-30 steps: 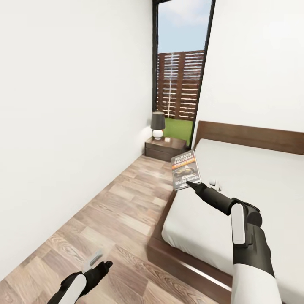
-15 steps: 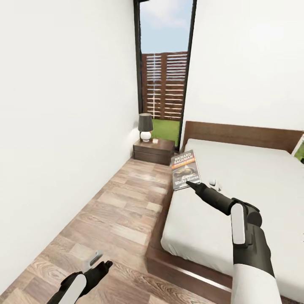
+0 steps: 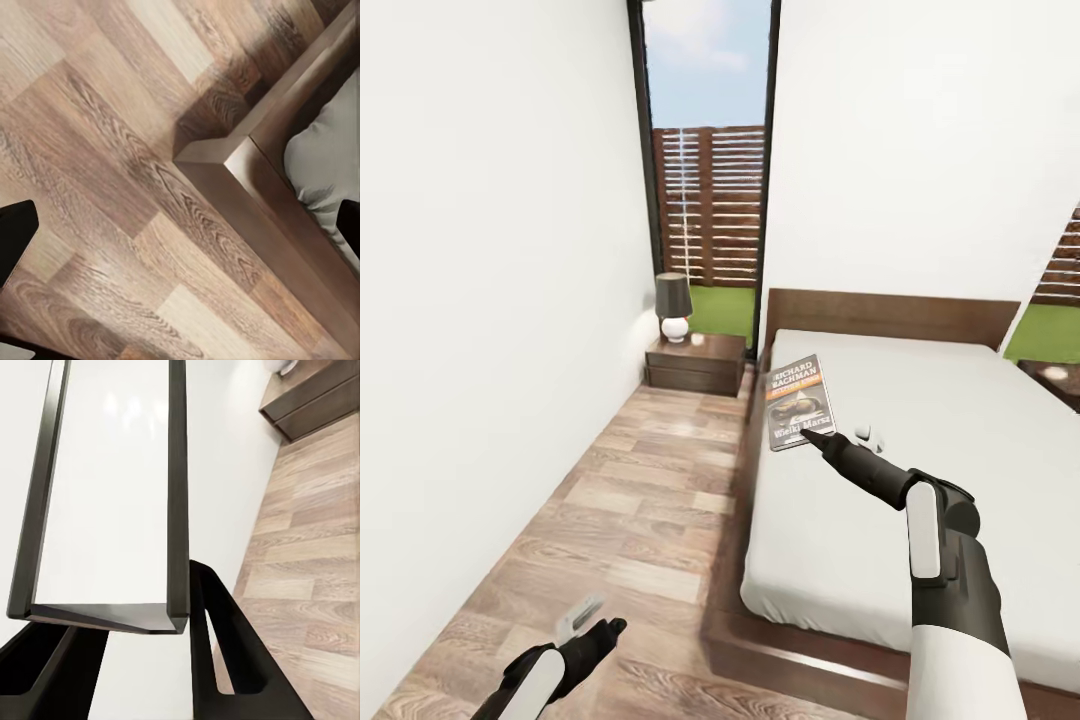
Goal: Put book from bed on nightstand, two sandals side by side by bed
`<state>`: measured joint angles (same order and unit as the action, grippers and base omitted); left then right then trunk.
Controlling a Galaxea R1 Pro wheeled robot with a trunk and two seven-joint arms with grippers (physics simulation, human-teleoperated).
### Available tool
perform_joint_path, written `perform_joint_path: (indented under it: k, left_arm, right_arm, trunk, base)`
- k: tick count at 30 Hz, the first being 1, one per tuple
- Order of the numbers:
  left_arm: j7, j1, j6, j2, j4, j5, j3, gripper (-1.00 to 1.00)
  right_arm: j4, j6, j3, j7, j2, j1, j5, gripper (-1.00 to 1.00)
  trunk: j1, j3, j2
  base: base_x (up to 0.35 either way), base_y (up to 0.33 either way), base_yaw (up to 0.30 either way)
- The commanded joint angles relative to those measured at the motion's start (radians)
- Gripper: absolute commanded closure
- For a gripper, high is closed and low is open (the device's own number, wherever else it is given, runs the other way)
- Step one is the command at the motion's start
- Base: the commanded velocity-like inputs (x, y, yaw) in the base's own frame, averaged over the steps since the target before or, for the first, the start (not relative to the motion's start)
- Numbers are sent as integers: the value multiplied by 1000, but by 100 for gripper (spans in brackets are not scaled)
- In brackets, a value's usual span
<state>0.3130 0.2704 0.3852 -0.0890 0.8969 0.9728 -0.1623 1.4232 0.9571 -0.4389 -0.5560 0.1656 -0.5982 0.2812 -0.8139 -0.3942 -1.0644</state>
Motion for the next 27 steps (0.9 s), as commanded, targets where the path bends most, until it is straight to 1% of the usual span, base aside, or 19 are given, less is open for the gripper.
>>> perform_joint_path:
  k: [1, 8, 11, 27]
  left_arm:
    - [9, 0, 0, -2, 1, 10, -4, -100]
    - [9, 0, 0, -2, -1, 10, -3, -100]
    - [9, 0, 0, -2, -2, 10, -3, -100]
    - [8, 0, 0, -1, -5, 10, -3, -100]
  right_arm:
    - [0, 6, -3, -8, 2, -2, -4, 100]
    - [3, 5, -3, -8, 2, -2, -4, 100]
    - [5, 5, -3, -9, 2, -1, -4, 100]
    - [6, -1, -3, -11, 2, 0, -4, 100]
  trunk:
    - [0, -1, -1]
    - [0, 2, -1]
    - [0, 2, -1]
    - [0, 3, -1]
  base:
    - [170, 290, -260]
    - [163, 292, -252]
    - [156, 294, -141]
    - [141, 298, -22]
